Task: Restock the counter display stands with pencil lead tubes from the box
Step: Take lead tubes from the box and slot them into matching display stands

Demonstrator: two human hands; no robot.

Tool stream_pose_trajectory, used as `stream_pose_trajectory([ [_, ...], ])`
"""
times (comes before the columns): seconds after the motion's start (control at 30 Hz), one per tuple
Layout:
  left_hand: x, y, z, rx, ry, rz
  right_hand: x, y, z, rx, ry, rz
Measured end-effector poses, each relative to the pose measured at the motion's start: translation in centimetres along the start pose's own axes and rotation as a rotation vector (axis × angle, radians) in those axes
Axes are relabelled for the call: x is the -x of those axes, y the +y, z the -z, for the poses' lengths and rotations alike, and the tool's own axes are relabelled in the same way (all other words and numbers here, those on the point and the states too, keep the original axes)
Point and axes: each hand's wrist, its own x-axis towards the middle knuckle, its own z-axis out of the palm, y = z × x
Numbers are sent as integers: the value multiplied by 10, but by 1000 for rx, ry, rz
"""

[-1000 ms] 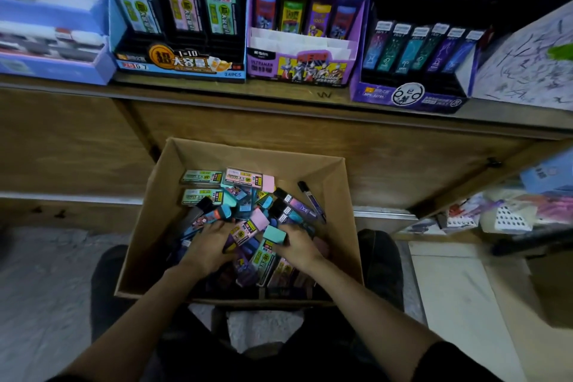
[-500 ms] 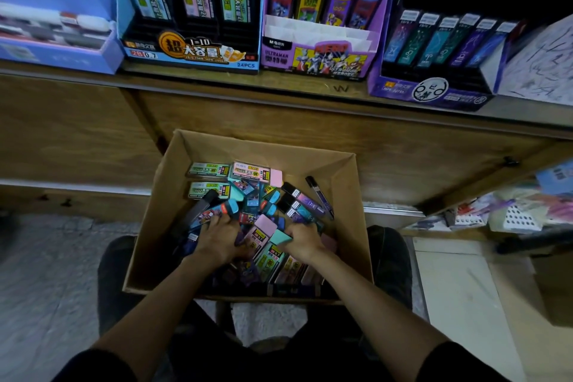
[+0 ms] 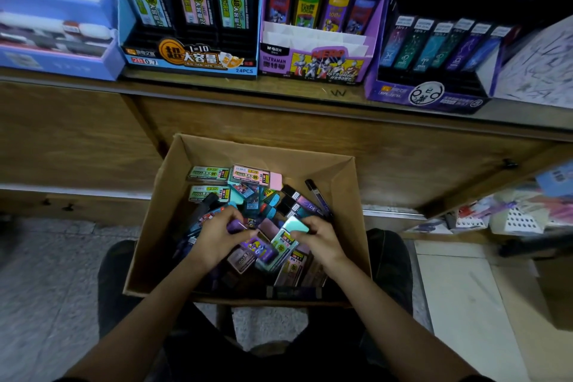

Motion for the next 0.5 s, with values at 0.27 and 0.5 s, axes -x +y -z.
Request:
stream_pose_trajectory([
  [0.27,-5,33,15,607,116,336,10,-41,28,-169,62,123],
  [0.5,-20,83,29,787,0,252,28,-97,47,-187,-13,272],
])
